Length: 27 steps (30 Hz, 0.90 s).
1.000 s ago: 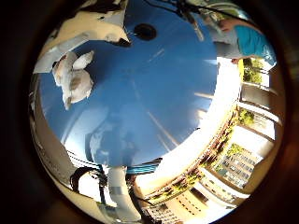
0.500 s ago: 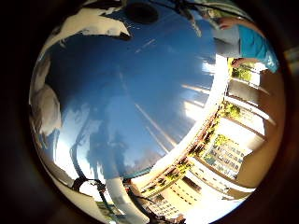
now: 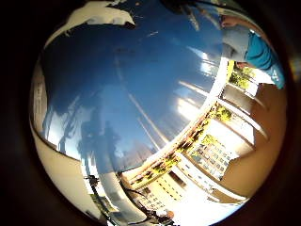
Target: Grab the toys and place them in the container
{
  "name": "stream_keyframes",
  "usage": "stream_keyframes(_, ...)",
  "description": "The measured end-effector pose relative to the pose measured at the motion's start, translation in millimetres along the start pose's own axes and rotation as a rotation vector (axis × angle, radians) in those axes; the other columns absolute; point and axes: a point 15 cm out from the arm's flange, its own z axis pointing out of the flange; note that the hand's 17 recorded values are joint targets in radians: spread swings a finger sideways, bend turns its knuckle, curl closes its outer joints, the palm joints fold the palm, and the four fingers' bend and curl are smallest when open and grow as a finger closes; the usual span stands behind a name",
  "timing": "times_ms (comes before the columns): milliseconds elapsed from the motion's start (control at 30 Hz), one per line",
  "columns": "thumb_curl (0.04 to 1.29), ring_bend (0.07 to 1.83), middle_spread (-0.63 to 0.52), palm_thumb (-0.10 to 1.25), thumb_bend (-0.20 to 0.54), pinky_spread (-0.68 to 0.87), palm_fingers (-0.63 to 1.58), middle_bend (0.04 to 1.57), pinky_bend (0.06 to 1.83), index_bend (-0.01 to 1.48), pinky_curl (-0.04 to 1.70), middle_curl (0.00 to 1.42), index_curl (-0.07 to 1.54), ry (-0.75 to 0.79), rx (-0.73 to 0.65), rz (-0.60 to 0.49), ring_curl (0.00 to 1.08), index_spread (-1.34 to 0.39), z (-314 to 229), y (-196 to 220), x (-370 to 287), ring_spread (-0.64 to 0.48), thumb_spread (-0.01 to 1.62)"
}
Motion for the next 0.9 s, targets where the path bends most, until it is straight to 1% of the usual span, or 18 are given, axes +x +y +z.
stream_keyframes(33,0.34,0.88,-0.04,0.48,-0.006,0.47,1.33,0.71,0.89,0.37,0.12,0.56,0.39,0.003,-0.010,-0.008,0.40,-0.21,0,3,-2,0.21,1.12)
stream_keyframes(67,0.36,0.96,-0.06,0.53,0.005,0.45,1.33,0.76,0.98,0.37,0.15,0.59,0.41,0.006,-0.023,-0.012,0.43,-0.24,1,6,-3,0.18,1.12)
stream_keyframes(167,0.41,1.13,-0.09,0.67,0.035,0.41,1.20,0.90,1.19,0.37,0.24,0.68,0.46,0.006,-0.084,-0.026,0.51,-0.33,1,25,-2,0.11,1.11)
stream_keyframes(200,0.41,1.15,-0.10,0.69,0.039,0.40,1.18,0.92,1.22,0.37,0.25,0.69,0.46,0.001,-0.105,-0.039,0.52,-0.35,1,31,-1,0.10,1.11)
stream_keyframes(300,0.48,1.28,-0.14,0.85,0.081,0.35,1.09,1.01,1.34,0.44,0.31,0.78,0.53,-0.027,-0.152,-0.073,0.59,-0.44,-3,49,-3,0.03,1.11)
stream_keyframes(367,0.50,1.31,-0.15,0.89,0.088,0.32,1.06,1.04,1.40,0.47,0.34,0.81,0.57,-0.060,-0.136,-0.087,0.61,-0.48,-15,55,-8,0.01,1.11)
stream_keyframes(467,0.54,1.37,-0.17,0.93,0.089,0.28,1.00,1.08,1.48,0.52,0.39,0.86,0.64,-0.094,-0.108,-0.112,0.65,-0.53,-30,66,-13,-0.02,1.12)
stream_keyframes(667,0.60,1.46,-0.20,0.96,0.065,0.22,0.90,1.16,1.61,0.60,0.47,0.95,0.80,-0.121,-0.091,-0.161,0.71,-0.62,-51,101,-7,-0.07,1.15)
stream_keyframes(800,0.63,1.50,-0.21,0.97,0.049,0.19,0.85,1.20,1.66,0.63,0.52,0.99,0.91,-0.193,-0.041,-0.188,0.73,-0.67,-79,133,-8,-0.08,1.17)
stream_keyframes(900,0.66,1.53,-0.21,0.98,0.035,0.17,0.81,1.24,1.70,0.65,0.56,1.01,1.00,-0.217,-0.025,-0.208,0.75,-0.70,-101,163,-4,-0.09,1.18)
